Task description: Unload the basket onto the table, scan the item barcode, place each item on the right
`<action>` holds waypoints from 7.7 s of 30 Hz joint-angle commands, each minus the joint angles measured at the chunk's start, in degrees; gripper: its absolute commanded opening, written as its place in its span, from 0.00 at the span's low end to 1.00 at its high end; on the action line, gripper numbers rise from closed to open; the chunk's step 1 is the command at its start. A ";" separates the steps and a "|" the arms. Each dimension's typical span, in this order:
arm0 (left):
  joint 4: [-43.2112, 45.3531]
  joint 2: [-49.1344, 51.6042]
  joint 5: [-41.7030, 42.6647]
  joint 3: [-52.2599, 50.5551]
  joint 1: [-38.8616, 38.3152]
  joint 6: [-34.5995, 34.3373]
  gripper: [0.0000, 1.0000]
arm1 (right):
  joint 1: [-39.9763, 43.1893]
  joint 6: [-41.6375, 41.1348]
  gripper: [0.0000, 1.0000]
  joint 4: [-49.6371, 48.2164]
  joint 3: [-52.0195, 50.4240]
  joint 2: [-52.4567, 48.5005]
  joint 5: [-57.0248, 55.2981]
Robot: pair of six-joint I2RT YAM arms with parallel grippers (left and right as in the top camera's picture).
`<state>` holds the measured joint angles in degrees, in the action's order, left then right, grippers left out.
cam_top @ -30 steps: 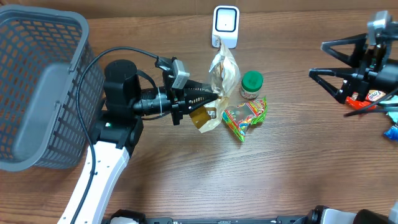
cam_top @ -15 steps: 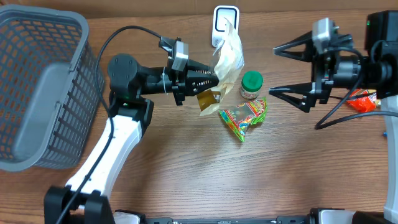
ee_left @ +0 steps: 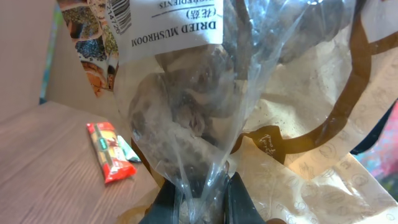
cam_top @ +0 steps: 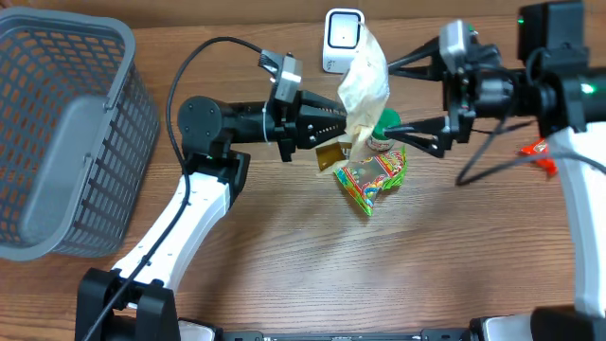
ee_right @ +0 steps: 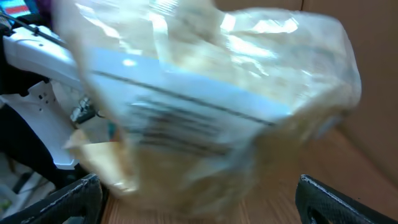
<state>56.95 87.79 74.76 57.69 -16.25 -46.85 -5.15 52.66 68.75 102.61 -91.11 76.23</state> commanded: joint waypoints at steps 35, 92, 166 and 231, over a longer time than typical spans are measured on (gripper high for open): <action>-0.92 3.72 -2.08 0.76 -3.39 0.57 0.04 | -4.61 -1.75 0.34 -1.81 -0.04 -3.21 7.43; -78.20 3.72 -48.26 0.76 3.08 39.65 1.00 | -8.39 -56.04 0.03 -51.25 7.50 -30.60 -47.21; -91.45 3.72 -49.22 0.76 -4.46 41.48 1.00 | 41.55 -71.69 0.04 -9.68 21.97 -28.06 -76.19; -82.34 3.72 -58.66 0.76 -11.28 51.36 1.00 | 12.24 -68.91 0.97 -9.18 -15.30 -4.98 -47.89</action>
<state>-26.00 91.26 16.86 58.02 -26.76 0.19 6.87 -16.71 61.19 91.09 -96.09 24.43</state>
